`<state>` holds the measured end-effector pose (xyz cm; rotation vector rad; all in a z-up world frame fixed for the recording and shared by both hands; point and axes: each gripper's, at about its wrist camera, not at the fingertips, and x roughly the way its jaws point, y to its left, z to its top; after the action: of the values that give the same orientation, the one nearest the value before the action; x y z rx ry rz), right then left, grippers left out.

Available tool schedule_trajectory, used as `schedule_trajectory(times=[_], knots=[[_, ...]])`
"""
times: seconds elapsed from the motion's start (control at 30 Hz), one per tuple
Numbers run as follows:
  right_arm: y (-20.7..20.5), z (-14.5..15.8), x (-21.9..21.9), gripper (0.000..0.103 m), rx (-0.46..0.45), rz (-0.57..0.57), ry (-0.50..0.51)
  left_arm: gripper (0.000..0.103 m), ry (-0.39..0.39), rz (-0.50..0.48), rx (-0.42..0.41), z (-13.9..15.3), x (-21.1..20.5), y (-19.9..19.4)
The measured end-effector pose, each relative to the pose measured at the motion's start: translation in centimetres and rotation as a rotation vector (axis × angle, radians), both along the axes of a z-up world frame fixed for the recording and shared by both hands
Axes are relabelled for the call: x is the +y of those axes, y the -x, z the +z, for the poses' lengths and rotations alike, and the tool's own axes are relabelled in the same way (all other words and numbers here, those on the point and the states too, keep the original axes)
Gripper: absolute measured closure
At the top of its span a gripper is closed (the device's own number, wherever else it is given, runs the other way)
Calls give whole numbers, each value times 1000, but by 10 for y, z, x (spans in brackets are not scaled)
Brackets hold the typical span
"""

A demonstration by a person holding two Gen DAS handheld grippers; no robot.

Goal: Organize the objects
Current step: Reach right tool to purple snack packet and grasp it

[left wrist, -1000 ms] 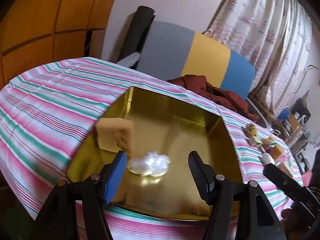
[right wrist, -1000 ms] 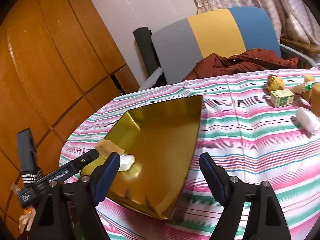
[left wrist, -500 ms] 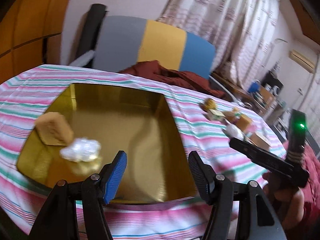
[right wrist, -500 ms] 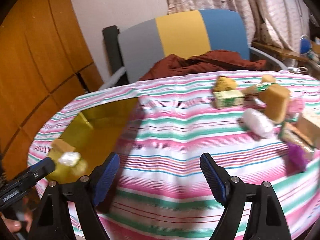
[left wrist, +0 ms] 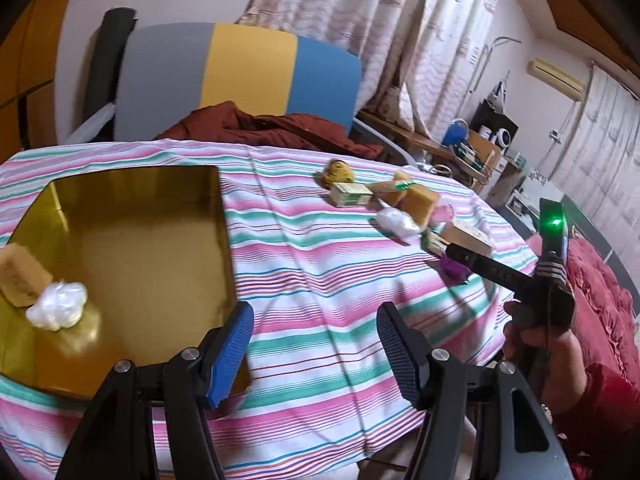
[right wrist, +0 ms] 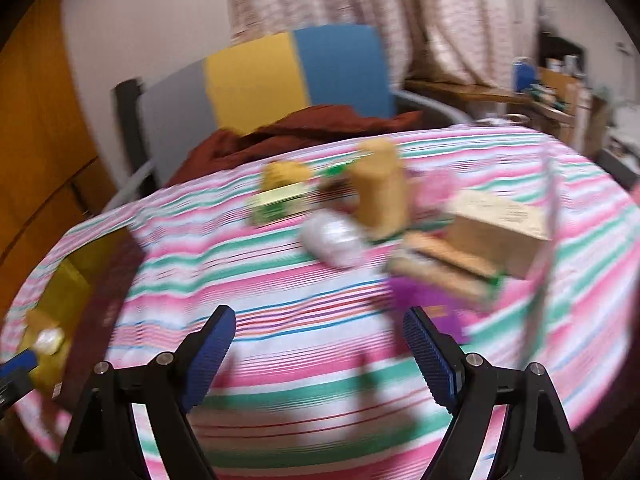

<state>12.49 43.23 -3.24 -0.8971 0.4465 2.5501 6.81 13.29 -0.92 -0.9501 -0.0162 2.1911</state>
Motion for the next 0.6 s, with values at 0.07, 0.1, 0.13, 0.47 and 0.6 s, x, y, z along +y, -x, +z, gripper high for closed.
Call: schedule_trajectory(times=[0.07, 0.1, 0.13, 0.47, 0.6], knots=[[-8, -4, 20, 17, 3, -72, -6, 38, -3, -23, -1, 0, 9, -2], [-9, -7, 27, 17, 5, -93, -5, 38, -1, -33, -4, 0, 14, -3], [-11, -10, 35, 17, 5, -111, -1, 38, -2, -40, -7, 0, 17, -2], [-3, -37, 66, 25, 13, -96, 68, 38, 20, -91, -59, -12, 51, -1], [3, -45, 65, 43, 12, -62, 74, 38, 34, -111, -62, -15, 65, 2]])
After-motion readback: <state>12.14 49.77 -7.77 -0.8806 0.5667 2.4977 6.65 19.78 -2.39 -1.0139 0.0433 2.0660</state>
